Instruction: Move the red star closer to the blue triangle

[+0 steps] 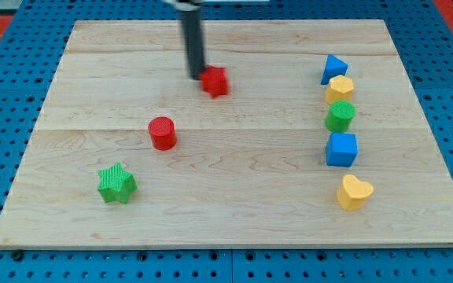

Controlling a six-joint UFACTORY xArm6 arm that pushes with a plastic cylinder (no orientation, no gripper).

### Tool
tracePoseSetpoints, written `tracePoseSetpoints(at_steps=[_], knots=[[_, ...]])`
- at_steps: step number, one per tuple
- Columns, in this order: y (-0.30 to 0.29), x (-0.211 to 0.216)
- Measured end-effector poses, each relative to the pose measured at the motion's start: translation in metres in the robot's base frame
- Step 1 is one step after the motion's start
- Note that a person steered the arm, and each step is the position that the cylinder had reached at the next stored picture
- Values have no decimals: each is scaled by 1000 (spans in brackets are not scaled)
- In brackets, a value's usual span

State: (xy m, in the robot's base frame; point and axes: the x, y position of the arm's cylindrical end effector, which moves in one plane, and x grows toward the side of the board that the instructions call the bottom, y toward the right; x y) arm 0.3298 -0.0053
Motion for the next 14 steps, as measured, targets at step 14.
tracePoseSetpoints(at_steps=[14], knots=[[28,-75]])
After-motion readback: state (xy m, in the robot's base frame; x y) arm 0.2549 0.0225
